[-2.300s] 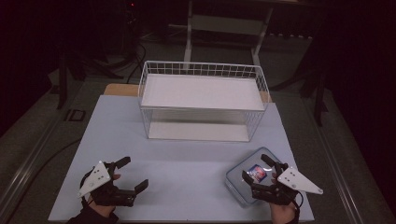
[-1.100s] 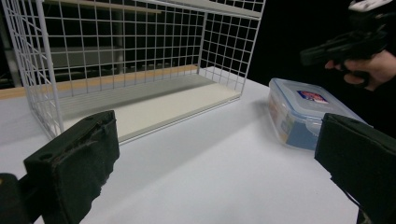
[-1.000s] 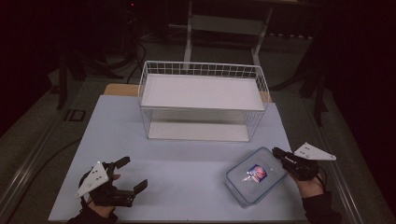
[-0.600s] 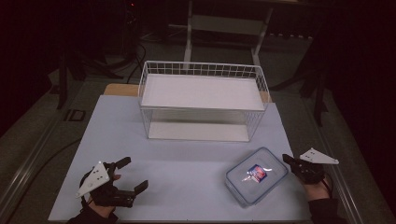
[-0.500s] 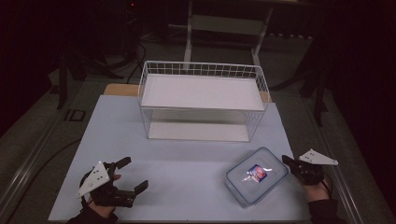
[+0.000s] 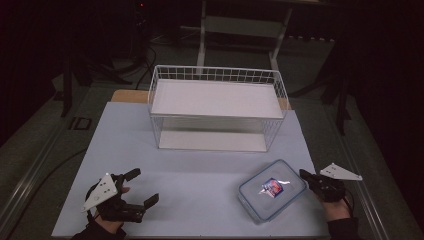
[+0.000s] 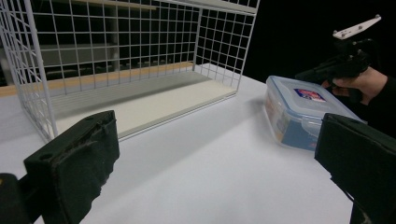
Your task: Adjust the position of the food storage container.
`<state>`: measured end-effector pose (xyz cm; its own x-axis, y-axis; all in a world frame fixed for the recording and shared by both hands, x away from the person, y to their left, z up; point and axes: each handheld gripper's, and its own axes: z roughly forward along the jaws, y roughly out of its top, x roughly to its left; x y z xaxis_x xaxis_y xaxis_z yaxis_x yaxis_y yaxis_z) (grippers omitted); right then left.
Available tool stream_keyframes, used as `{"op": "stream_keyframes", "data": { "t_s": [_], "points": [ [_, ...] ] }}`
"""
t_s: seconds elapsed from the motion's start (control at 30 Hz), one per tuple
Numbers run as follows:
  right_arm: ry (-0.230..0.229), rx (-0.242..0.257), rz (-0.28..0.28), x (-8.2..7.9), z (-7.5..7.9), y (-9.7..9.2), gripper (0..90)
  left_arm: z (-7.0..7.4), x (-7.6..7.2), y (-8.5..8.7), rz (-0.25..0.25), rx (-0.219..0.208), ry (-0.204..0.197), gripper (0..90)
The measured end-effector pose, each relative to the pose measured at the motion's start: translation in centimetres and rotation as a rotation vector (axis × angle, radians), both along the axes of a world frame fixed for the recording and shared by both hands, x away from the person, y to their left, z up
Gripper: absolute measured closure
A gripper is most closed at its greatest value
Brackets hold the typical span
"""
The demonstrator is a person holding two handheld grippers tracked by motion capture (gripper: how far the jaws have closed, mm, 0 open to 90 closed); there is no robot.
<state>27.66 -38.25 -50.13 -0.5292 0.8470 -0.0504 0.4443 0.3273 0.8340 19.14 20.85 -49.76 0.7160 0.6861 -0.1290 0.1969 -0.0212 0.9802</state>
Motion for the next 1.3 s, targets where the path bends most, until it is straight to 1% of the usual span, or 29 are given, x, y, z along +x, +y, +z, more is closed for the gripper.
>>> {"op": "stream_keyframes", "data": {
  "t_s": [0.23,0.43,0.47,0.53,0.57,0.6,0.63,0.67,0.7,0.73,0.8,0.83,0.87,0.9,0.93,0.97,1.03,1.1,1.2,1.27,1.3],
  "points": [
    [0.001,-0.001,0.029,-0.9,0.0,1.1,90.0,0.0,0.1,-0.1,-0.002,0.005,0.003,0.0],
    [0.022,0.021,0.064,-1.4,0.0,1.6,90.0,0.0,0.1,-0.1,-0.001,0.004,0.003,0.0],
    [0.016,0.004,0.069,-1.6,0.1,1.8,90.0,0.0,0.1,-0.1,-0.002,0.006,0.002,0.0],
    [0.005,-0.003,0.065,-1.9,0.4,1.9,90.0,0.0,0.0,0.0,0.0,0.007,0.001,0.0],
    [-0.008,-0.009,0.068,-2.2,0.7,2.0,90.0,0.0,0.0,0.0,0.001,0.004,0.001,0.0],
    [-0.008,-0.009,0.068,-2.2,0.7,2.0,90.0,0.0,0.0,0.0,0.001,0.004,0.001,0.0],
    [-0.017,-0.005,0.08,-2.6,1.0,2.2,90.0,0.0,0.0,0.0,0.001,0.004,0.001,0.0],
    [-0.029,0.011,0.115,-3.7,1.8,2.8,90.0,-0.1,0.1,0.0,0.002,0.004,0.003,0.0],
    [-0.022,0.026,0.146,-4.2,2.1,3.1,90.0,-0.1,0.1,-0.1,-0.002,0.007,0.003,0.0],
    [-0.024,0.028,0.176,-4.7,2.2,3.5,90.0,-0.1,0.1,-0.1,-0.002,0.008,0.002,0.0],
    [-0.006,0.056,0.238,-5.7,2.5,4.3,90.0,-0.1,0.1,-0.1,-0.004,0.009,0.002,0.0],
    [-0.006,0.056,0.238,-5.7,2.5,4.3,90.0,-0.1,0.1,-0.1,-0.004,0.009,0.002,0.0],
    [-0.003,0.045,0.256,-6.2,2.6,4.8,90.0,-0.1,0.1,-0.1,-0.002,0.013,0.003,0.0],
    [0.005,0.038,0.284,-6.8,2.7,5.4,90.0,-0.1,0.1,-0.1,-0.001,0.015,0.002,0.0],
    [0.01,0.043,0.304,-7.1,2.7,5.7,90.0,-0.1,0.1,-0.1,0.0,0.011,0.005,0.0],
    [0.023,0.041,0.336,-7.7,2.7,6.2,90.0,-0.1,0.1,-0.1,0.0,0.012,0.006,0.0],
    [0.043,0.027,0.38,-8.4,2.5,6.9,90.0,-0.1,0.2,-0.2,0.0,0.013,0.007,0.0],
    [0.058,0.036,0.415,-9.0,2.3,7.2,90.0,-0.1,0.1,-0.1,-0.002,0.015,0.006,0.0],
    [0.084,0.046,0.448,-9.6,1.9,7.4,90.0,-0.1,0.1,-0.1,-0.002,0.015,0.003,0.0],
    [0.1,0.041,0.465,-9.8,1.6,7.4,90.0,-0.1,0.1,-0.1,-0.001,0.016,0.003,0.0],
    [0.117,0.039,0.476,-9.9,1.4,7.5,90.0,-0.1,0.1,-0.1,0.0,0.015,0.003,0.0]
  ]
}}
